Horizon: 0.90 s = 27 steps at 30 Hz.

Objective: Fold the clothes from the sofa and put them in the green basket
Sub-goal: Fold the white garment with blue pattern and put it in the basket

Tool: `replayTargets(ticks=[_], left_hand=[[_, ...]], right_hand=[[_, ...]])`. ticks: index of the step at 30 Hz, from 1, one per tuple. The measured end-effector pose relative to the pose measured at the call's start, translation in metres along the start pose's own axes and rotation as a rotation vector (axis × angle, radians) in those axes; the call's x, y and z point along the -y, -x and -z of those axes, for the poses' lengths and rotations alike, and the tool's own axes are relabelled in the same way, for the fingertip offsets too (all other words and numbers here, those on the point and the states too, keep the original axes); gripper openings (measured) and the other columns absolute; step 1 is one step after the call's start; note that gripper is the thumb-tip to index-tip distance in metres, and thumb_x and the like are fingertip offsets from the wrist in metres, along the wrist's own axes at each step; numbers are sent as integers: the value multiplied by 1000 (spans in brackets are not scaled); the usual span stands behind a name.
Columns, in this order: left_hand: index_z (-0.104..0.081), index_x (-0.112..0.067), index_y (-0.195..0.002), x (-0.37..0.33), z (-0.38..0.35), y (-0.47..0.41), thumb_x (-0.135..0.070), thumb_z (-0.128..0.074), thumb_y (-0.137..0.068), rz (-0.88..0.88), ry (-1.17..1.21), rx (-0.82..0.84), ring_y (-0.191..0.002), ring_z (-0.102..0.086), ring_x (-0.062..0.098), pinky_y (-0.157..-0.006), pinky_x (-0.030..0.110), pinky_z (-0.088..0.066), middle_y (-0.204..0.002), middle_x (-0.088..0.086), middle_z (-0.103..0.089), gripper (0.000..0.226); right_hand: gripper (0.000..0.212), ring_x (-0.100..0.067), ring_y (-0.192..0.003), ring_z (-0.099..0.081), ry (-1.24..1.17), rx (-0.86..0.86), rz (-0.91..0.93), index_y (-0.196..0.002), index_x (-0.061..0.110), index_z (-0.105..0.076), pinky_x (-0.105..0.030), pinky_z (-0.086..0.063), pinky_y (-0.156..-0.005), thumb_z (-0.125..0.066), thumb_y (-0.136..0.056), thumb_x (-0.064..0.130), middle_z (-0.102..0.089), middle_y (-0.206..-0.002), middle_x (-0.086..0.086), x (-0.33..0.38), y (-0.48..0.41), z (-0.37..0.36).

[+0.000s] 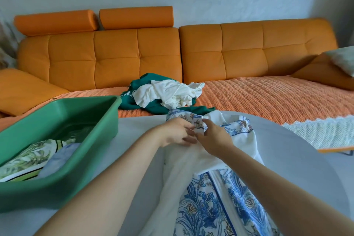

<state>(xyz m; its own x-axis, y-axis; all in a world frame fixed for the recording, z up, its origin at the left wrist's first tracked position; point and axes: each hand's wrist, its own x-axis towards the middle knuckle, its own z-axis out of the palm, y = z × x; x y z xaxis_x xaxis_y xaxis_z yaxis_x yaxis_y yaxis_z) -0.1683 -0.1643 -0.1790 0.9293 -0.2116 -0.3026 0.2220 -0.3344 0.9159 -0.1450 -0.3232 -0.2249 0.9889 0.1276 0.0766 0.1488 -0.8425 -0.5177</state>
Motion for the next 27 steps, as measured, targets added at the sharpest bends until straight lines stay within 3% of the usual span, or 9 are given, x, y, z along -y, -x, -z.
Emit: replayTargets(ticks=[3,6,8,13,15,18,20,23,27], left_hand=[[-57,-6,-132,3,22,1,12,-46,-94,-86,-157,-313,-87,-70,19,-63,20,-54,-114,8,-69,43],[-65,-18,-121,23,31,-1,0,-44,-97,-238,-495,-476,-104,-64,12,-77,10,-45,-114,-4,-66,37],[-61,-26,-130,37,31,-8,-18,-58,-97,-275,-708,-402,-130,-49,13,-101,22,-37,-140,-5,-54,34],[-16,-34,-158,47,21,-28,-71,-68,-76,-194,-961,-114,-152,4,11,-123,47,-14,-167,-12,2,104],[0,-38,-158,43,22,-39,-83,-66,-64,-174,-1046,-95,-152,12,12,-124,48,-11,-166,-13,13,123],[13,-42,-155,46,25,-54,-96,-56,-49,-70,-1092,-76,-151,21,16,-124,49,-5,-164,-9,21,137],[15,-41,-155,51,27,-61,-100,-42,-54,8,-1054,-49,-151,20,18,-122,51,-1,-165,-6,21,131],[4,-34,-159,54,31,-69,-85,-29,-81,60,-970,-75,-153,14,20,-123,48,0,-166,-2,14,99],[-38,-30,-150,47,35,-70,-42,-27,-100,13,-840,-388,-144,-21,31,-115,48,-26,-160,11,-24,52]], right_hand=[[62,-26,-96,-62,41,21,42,-149,33,-33,-34,-50,-71,-56,-92,30,-67,-108,-3,3,-1,-8],[58,-27,-87,-62,-21,-68,31,-149,35,-33,-34,-48,-66,-45,-94,19,-66,-103,-5,5,-8,-10],[57,-27,-77,-60,8,-155,5,-147,35,-31,-33,-44,-59,-41,-95,15,-61,-89,-4,1,-16,-7],[54,-28,-70,-59,187,-109,-12,-135,27,-27,-36,-48,-60,-52,-90,12,-54,-75,-2,-13,-17,-10],[60,-28,-86,-57,342,-156,42,-138,23,-27,-38,-46,-72,-55,-85,12,-55,-90,-3,-15,-20,-14],[68,-28,-127,-42,529,-248,324,-152,23,-22,-41,-35,-103,-51,-91,28,-45,-140,-7,-12,-29,-15],[62,-23,-146,-23,462,-77,418,-158,27,-15,-43,-21,-116,-36,-101,43,-25,-161,-2,-12,-35,-15],[62,-17,-153,-6,460,199,284,-159,29,-6,-48,-12,-121,-17,-103,55,-3,-167,4,-22,-41,-21],[64,-13,-153,2,436,235,232,-159,34,-1,-47,-4,-122,-13,-102,60,3,-167,10,-30,-44,-25]])
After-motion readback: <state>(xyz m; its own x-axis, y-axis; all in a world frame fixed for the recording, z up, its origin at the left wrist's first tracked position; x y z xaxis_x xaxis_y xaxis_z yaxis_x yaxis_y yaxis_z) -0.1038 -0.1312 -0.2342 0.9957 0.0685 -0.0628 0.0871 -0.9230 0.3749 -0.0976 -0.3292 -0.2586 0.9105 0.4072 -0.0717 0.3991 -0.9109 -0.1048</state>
